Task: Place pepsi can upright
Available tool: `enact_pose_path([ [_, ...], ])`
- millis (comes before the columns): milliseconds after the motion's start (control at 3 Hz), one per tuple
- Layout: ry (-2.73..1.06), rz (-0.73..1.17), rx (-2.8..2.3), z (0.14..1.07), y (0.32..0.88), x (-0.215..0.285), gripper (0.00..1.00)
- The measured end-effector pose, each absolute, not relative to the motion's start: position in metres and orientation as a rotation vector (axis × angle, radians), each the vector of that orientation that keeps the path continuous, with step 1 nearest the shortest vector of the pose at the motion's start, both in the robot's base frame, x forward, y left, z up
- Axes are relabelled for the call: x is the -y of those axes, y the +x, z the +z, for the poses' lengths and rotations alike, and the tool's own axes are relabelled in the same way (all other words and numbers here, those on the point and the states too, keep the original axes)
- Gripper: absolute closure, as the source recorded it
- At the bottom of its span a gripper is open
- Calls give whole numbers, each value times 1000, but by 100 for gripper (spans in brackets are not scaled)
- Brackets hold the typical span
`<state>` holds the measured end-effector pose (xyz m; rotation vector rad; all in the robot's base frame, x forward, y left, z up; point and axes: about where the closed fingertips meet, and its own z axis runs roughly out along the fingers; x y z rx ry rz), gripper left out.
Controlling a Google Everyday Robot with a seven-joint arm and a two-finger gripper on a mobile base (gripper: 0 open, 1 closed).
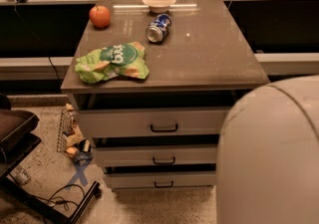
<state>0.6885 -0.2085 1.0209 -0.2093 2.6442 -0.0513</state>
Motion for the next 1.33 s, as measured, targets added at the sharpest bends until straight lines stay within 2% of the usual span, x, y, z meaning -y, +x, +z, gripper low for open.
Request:
enact_pose_path([
  [667,-94,-25,-2646,1020,691,207,0],
  [1000,-34,36,-2639,1016,697,207,0],
  [1333,99,155,-2673,994,715,198,5],
])
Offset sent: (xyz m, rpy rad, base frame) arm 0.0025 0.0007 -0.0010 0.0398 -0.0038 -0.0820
